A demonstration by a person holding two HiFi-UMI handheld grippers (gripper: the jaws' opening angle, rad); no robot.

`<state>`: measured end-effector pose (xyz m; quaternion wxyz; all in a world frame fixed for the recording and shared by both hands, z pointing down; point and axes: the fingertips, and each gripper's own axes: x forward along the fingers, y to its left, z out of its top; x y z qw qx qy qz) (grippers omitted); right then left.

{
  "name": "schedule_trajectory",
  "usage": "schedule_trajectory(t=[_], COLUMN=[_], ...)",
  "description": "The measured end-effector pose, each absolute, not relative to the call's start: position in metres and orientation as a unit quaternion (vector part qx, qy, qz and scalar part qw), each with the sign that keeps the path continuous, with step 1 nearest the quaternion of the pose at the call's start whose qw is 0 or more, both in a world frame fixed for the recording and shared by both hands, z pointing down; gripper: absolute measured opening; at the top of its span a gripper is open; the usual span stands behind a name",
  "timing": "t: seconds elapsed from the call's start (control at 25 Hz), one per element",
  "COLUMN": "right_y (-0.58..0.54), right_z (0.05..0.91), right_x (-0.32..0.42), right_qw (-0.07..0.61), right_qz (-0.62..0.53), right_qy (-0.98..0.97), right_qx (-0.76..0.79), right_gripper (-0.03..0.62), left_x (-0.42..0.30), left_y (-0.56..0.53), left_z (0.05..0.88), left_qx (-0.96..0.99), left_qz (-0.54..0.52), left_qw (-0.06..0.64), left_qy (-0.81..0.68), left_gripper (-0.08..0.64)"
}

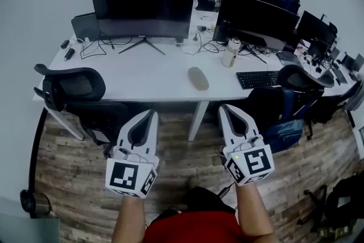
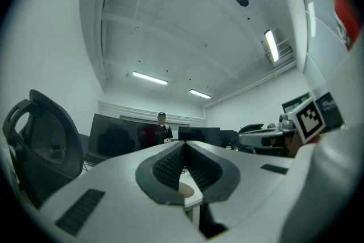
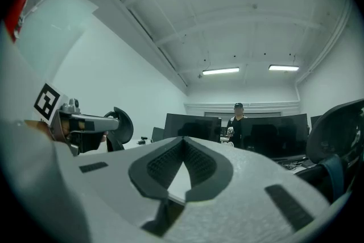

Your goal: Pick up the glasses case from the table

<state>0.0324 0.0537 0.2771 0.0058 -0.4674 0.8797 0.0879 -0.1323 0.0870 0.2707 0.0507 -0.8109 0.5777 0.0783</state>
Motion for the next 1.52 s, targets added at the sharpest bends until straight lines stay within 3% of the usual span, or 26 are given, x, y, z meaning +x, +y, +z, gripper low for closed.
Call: schedule_trajectory(t=[0.28, 0.72, 1.08, 1.52], right_y=[-0.005, -0.167, -0.283, -0.341], right_z=[0.305, 0.398, 0.487, 0.582], right_x=[0.025, 0.025, 0.022, 0.009], right_qw=[-0.017, -0.097, -0.18, -0.267], right_qz=[0.083, 0.021, -0.034, -0.115], right_qy=[0.878, 0.872, 0.877, 0.866], right_qx=[-0.471, -0.48, -0.445, -0.406], right_gripper=[0.063, 0.318, 0.374, 0.43], left_x=[-0.14, -0.145, -0.134, -0.135], left_y=[0.042, -0.089, -0.209, -0.277], left_z=[0.284, 0.308, 0.34, 0.367], left_qx=[-0.808, -0.787, -0.768, -0.756], left_qz=[0.069, 0.058, 0.039, 0.008], left_qw=[0.05, 0.05, 0.039, 0.007], left_qy=[0.583, 0.612, 0.638, 0.655], left_gripper=[0.011, 0.011, 0.011, 0.011])
